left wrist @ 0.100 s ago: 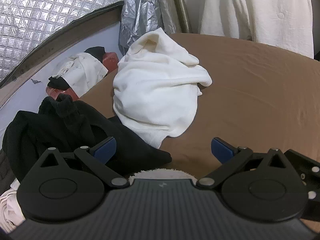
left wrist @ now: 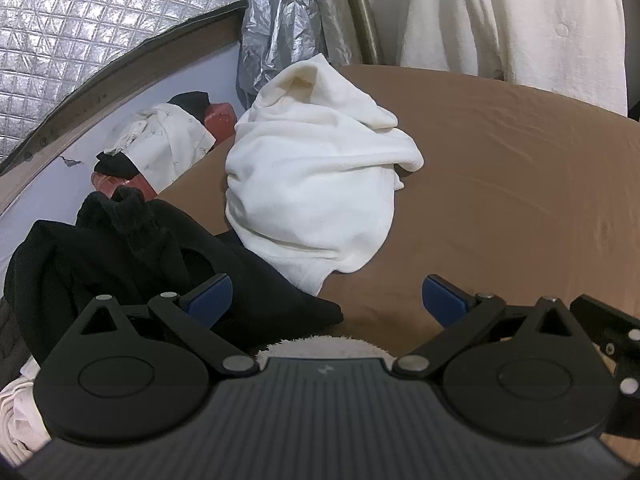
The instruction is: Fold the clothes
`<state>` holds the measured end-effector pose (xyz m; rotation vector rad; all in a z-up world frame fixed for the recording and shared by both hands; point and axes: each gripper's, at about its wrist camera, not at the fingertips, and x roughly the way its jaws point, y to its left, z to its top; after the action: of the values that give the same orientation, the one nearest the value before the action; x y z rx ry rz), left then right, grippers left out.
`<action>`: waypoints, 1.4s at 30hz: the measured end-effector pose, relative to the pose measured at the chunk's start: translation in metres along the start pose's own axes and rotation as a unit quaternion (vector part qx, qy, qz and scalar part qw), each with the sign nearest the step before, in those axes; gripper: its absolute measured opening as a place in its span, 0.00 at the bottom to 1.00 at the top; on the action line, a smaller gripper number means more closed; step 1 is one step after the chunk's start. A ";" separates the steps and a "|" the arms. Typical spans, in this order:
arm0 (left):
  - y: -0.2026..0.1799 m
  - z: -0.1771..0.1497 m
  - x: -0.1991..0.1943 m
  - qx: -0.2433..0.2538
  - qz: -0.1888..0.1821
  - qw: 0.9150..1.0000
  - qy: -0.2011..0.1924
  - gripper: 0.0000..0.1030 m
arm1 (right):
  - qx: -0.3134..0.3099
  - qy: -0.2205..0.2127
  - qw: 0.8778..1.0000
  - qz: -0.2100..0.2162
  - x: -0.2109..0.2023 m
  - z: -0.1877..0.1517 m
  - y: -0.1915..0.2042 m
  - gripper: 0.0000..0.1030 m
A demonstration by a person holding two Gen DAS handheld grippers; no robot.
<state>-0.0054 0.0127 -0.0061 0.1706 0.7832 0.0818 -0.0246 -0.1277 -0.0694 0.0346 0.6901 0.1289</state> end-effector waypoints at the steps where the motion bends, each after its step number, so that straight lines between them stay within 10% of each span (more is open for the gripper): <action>1: 0.005 -0.004 0.000 -0.001 -0.002 1.000 -0.003 1.00 | 0.002 0.000 1.000 0.003 0.001 -0.001 0.000 1.00; 42: 0.024 -0.012 0.000 -0.005 -0.006 1.000 0.005 1.00 | 0.023 -0.014 0.999 0.047 -0.005 -0.003 0.002 1.00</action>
<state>-0.0142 0.0376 -0.0095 0.1552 0.7940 0.0752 -0.0302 -0.1263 -0.0681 0.1130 0.6627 0.2031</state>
